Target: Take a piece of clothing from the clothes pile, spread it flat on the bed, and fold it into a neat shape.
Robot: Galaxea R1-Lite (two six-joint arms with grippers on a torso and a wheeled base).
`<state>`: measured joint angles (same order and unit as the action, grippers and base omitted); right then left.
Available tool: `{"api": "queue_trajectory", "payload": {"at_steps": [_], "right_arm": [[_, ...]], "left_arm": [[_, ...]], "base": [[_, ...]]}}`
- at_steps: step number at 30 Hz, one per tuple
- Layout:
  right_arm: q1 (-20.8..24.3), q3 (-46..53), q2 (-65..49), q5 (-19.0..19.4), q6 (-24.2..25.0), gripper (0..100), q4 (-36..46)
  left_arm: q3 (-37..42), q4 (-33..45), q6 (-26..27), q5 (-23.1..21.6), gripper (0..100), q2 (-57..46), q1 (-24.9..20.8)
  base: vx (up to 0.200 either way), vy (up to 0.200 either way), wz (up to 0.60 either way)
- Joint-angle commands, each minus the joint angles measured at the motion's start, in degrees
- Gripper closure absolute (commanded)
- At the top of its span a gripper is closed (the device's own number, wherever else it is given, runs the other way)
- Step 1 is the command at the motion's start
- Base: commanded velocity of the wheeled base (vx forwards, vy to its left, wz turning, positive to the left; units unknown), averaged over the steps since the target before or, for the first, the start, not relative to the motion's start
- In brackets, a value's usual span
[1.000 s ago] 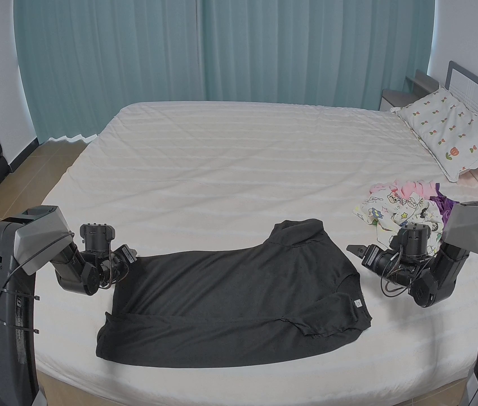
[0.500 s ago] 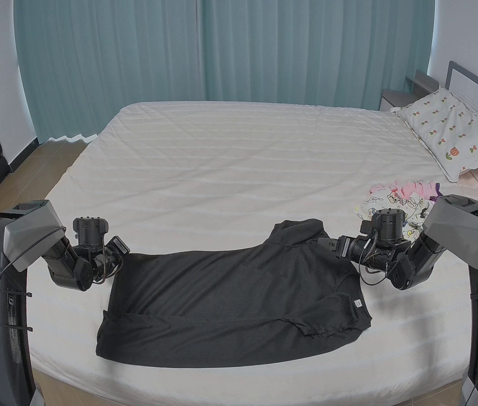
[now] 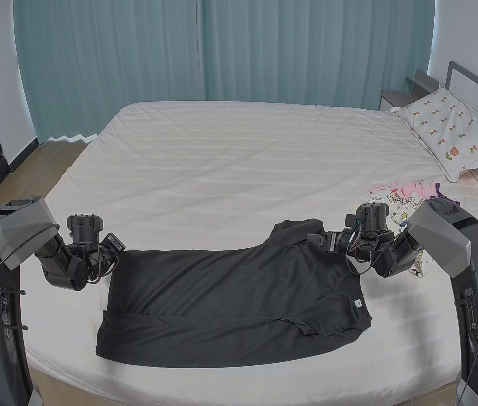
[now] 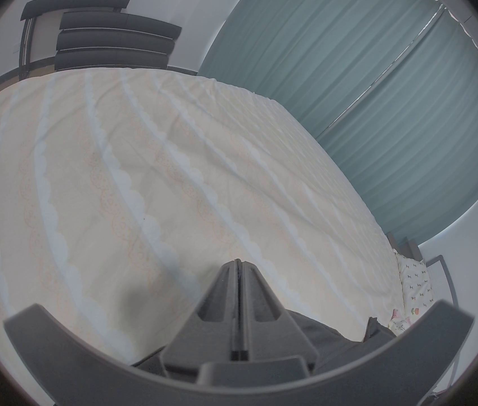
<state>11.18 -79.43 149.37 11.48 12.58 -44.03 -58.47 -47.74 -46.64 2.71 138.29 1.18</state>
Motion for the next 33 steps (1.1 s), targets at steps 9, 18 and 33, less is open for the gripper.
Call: {"api": "queue_trajectory", "payload": {"at_steps": [9,18,33], "right_arm": [[-0.7,-9.4,8.4,-0.2,0.0,0,2.4],[-0.6,-12.5,9.5,-0.1,1.7,100,2.0],[-2.3,-3.7,3.6,0.6,3.5,100,-2.8]], "left_arm": [[3.5,-3.0,0.0,-0.1,100,-0.7,-0.5],[3.5,-3.0,-0.1,-0.1,100,-0.5,-0.8],[2.7,-3.2,0.1,0.9,100,-1.0,-0.6]], "base": [[0.000,0.000,0.00],[0.000,0.000,0.00],[0.000,0.000,0.00]]}}
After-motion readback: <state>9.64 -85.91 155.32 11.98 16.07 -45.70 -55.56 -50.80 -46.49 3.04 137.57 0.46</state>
